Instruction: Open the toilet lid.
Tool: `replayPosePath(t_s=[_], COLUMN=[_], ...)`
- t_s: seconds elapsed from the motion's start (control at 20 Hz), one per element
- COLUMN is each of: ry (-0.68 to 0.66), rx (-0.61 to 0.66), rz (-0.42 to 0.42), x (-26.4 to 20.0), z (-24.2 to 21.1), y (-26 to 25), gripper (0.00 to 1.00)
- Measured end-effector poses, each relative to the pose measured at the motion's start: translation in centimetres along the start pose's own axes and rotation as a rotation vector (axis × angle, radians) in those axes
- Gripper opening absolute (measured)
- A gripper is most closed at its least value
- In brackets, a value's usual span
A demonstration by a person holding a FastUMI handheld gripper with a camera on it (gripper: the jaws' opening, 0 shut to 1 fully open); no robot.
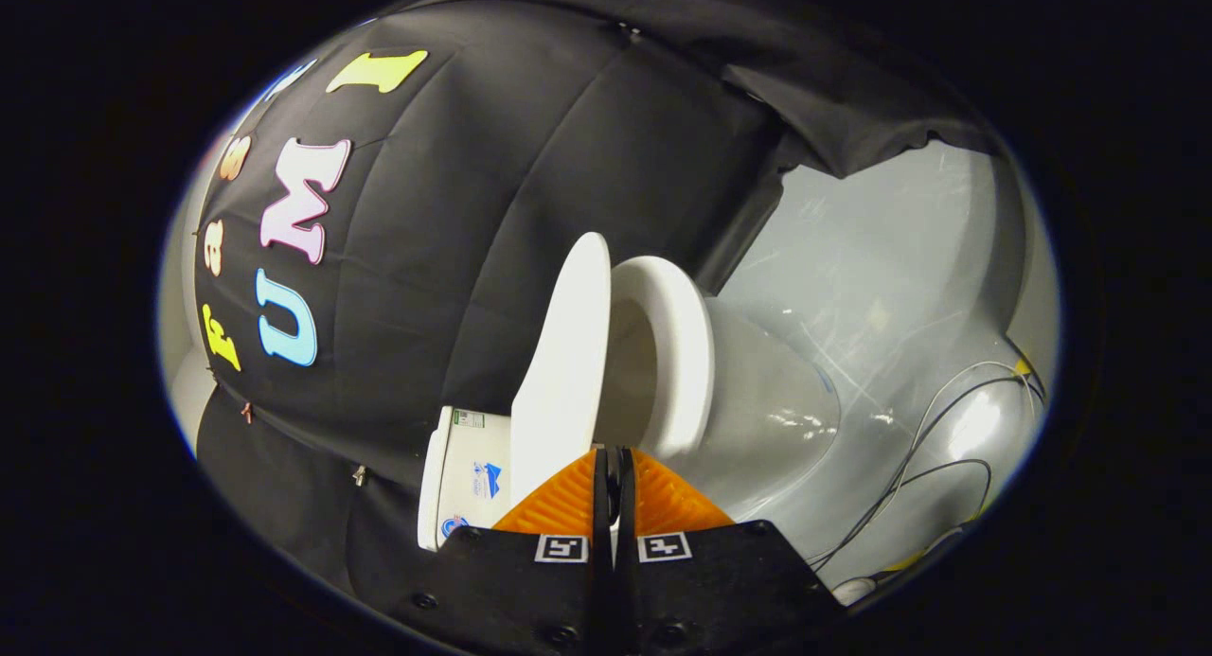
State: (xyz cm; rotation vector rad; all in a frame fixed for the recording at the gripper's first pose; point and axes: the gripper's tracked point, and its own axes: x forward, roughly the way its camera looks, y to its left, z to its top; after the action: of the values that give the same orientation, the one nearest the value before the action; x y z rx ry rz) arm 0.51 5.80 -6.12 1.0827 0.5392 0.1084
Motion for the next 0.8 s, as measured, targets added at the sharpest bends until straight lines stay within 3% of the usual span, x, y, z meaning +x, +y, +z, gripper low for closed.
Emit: replayPosePath(t_s=[0.35,0.8], ry=[-0.034,-0.073], rx=[-0.058,-0.273], rz=[-0.008,0.000], x=[-1.4,-3.2], z=[0.6,0.1], y=[4.1,13.8], gripper=[0.05,0.05])
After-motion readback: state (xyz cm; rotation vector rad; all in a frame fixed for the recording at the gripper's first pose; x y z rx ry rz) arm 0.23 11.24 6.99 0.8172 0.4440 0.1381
